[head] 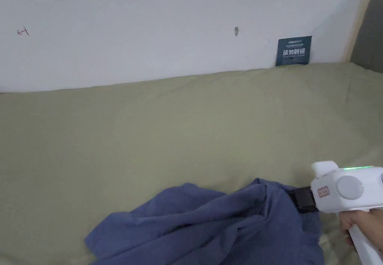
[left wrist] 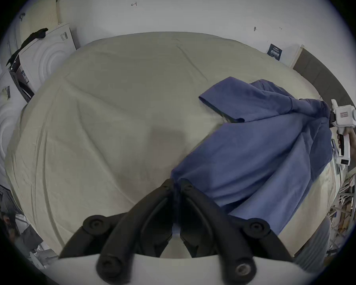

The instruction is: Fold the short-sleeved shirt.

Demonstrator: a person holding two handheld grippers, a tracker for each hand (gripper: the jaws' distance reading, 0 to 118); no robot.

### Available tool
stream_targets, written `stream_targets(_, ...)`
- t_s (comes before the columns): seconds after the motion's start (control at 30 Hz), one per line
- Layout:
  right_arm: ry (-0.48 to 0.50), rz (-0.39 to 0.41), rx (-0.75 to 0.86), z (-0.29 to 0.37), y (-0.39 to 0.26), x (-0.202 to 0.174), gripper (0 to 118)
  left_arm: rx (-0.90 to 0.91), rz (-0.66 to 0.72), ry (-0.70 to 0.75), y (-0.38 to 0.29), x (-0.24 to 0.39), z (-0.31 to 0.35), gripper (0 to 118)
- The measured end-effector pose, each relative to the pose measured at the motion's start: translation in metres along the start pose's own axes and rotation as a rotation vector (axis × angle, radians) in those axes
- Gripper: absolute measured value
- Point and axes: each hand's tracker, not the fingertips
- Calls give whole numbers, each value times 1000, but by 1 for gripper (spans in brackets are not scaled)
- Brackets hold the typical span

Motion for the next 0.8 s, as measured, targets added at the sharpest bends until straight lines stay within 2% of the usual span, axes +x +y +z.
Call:
stream_targets(0.1,3,-11,27,11,-5,-3,98,-1,15,-2,2,1,2,3)
stream_targets(0.13,18,5,44,17,-7,-3,80,-1,21,-4,2,2,3,3)
stream_targets(0.17,22,27,51,25,-8,-5,53,-2,22,-5,3,3,5,3)
stream_targets(0.2,36,36,70,34,-9,-5,1,-1,26,-7,4,3,8,3)
stream_targets(0.23,66,36,76,45,-9,-3,2,1,28,-9,6,1,12,3)
stream_targets(0.27,39,34,107,56,-10,-5,2,7,26,-12,9,0,18,3)
stream_targets(0.5,65,54,284,168,-6,-7,2,181,78,-43,45,-24,92,3)
stream_targets(0.73,91,18,444,282,-9,12,2,348,40,95,85,-48,184,3)
stream_targets(0.8,85,10,486,307,-10,16,2,376,51,93,92,-56,204,3)
